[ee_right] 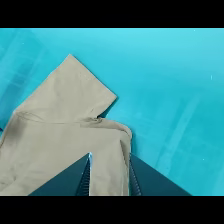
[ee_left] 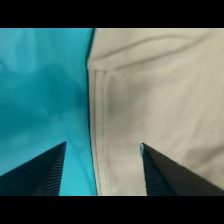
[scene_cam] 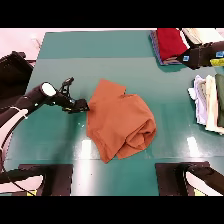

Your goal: Fold the shirts.

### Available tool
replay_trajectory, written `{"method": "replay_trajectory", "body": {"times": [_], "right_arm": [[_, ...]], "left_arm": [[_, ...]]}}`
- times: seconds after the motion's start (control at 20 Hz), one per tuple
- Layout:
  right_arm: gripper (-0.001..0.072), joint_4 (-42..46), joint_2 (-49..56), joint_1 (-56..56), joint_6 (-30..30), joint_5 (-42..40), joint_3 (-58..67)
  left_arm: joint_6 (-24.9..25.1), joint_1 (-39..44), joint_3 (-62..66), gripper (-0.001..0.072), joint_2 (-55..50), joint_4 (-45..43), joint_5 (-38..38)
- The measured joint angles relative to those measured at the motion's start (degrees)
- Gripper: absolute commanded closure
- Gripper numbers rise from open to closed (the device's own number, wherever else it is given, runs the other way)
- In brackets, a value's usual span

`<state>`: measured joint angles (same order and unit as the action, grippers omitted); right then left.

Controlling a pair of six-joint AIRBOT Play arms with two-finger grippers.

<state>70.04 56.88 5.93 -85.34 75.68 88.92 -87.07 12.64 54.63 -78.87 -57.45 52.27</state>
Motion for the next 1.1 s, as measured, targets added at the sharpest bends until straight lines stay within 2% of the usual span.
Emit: {"method": "replay_trajectory", "body": {"times": [0.15, 0.2, 0.3, 0.55, 0.6, 0.65, 0.7, 0.85, 1.1], "right_arm": [[0.0425, 0.00, 0.00, 0.00, -0.02, -0.07, 0.00], [0.0426, -0.02, 0.00, 0.00, -0.02, -0.07, 0.00], [0.0425, -0.02, 0.00, 0.00, -0.02, -0.09, 0.00], [0.0424, 0.02, -0.02, -1.57, -0.02, 0.02, -2.82], [0.0364, 0.02, -0.02, -2.21, -0.02, 0.28, -4.83], [0.0210, 0.02, -0.02, -2.71, -0.02, 0.42, -7.17], [0.0138, 0.04, 0.17, -3.19, -0.02, 0.28, -10.05], [0.0138, -1.97, 3.06, -3.87, 0.59, -1.22, -18.10], [0.0138, -11.28, 13.09, -2.60, 4.15, -8.79, -25.24]], "left_arm": [[0.33, 1.79, -0.85, 0.0159, -1.77, 3.10, -2.75], [0.35, 2.58, -0.90, 0.0215, -2.01, 3.39, -3.63], [0.39, 3.69, -0.63, 0.0689, -2.69, 3.30, -4.98], [1.49, 1.42, 6.34, 0.0683, -1.62, 3.34, -3.85], [2.12, 0.31, 8.72, 0.0682, -0.90, 3.43, -2.97], [2.75, -0.76, 10.99, 0.0682, -0.22, 3.34, -2.40], [3.32, -1.73, 13.46, 0.0682, 0.50, 3.08, -1.81], [4.35, -3.04, 19.10, 0.0682, 1.57, 1.46, 0.50], [4.87, -3.76, 22.34, 0.0682, 1.95, -1.11, 3.96]]}}
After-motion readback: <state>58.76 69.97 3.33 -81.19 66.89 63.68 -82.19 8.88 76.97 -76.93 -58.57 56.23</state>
